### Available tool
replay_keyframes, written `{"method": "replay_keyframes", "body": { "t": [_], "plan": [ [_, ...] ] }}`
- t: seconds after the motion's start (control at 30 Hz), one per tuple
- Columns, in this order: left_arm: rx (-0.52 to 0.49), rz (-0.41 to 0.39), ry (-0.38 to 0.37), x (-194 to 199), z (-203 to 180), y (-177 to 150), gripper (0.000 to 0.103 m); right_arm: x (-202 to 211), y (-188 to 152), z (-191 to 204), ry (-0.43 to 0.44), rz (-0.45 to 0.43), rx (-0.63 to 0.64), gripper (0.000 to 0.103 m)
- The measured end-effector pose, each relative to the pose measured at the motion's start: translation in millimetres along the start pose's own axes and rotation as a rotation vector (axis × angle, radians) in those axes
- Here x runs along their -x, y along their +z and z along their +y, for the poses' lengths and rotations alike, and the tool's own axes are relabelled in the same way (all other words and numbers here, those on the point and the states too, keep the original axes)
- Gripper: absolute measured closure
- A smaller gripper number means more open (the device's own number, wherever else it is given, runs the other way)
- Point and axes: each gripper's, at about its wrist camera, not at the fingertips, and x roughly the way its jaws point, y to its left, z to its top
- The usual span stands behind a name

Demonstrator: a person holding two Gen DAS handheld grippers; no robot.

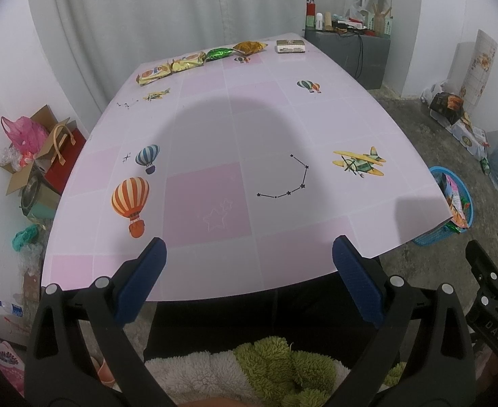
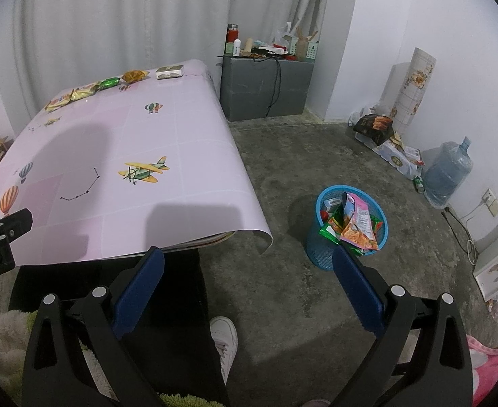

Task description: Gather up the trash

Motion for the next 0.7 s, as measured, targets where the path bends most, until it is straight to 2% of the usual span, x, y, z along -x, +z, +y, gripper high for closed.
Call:
{"method": "replay_keyframes", "body": {
  "t": [0.7],
  "plan": [
    [-0.001,0.005,0.001,-0.9,-0.4,-0.2,0.009,0.4,0.5,1.7,0.003,0.000,0.001,0.006]
  ]
}}
